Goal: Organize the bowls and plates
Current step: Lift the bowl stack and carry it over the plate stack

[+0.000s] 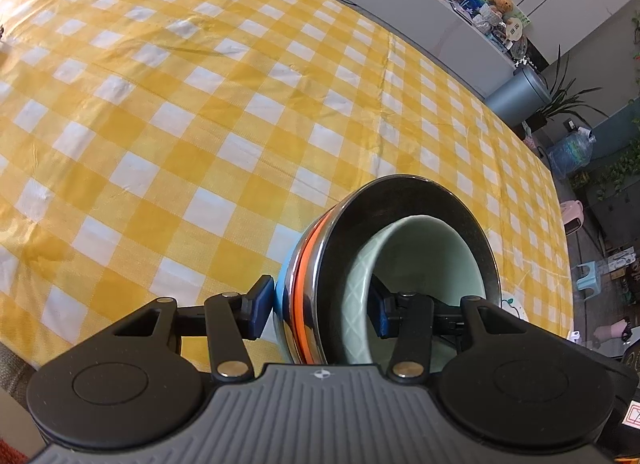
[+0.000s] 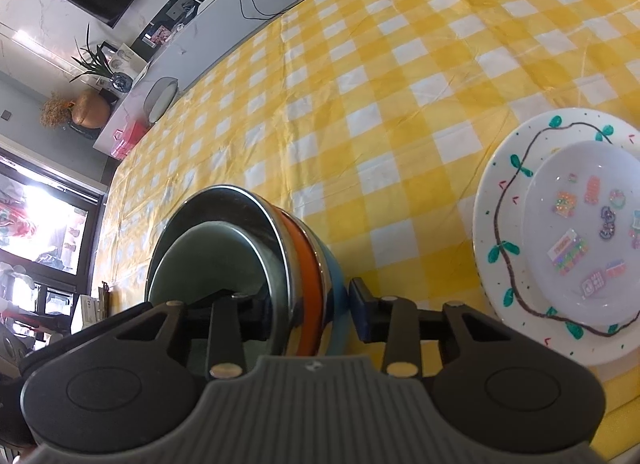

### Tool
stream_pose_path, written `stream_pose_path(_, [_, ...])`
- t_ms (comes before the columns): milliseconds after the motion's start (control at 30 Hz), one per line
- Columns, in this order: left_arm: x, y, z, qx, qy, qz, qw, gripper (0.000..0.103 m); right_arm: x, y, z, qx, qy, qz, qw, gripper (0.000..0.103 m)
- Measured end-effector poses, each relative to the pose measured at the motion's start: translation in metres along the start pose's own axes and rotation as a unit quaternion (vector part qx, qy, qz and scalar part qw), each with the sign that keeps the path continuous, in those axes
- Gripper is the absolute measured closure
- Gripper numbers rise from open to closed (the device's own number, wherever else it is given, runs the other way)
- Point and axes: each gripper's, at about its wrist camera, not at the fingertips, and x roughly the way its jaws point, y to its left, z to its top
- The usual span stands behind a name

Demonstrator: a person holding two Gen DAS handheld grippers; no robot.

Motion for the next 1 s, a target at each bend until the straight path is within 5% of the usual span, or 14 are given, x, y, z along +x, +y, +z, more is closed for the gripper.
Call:
stream_pose_path(500, [-0.010, -0.024, -0.004, 0.006, -0.010, -0.003, 0.9999, 0.048, -0.022, -0.010, 0.002, 0.021, -0.019, 0.006, 1.000, 0.072])
stream_pose_path(1000, [-0.008, -0.100, -0.018, 0.045, -0.007, -0.032, 0.9985, 0.048, -0.088, -0.054, 0.016, 0.040, -0.077, 0.002, 0.996, 0.072])
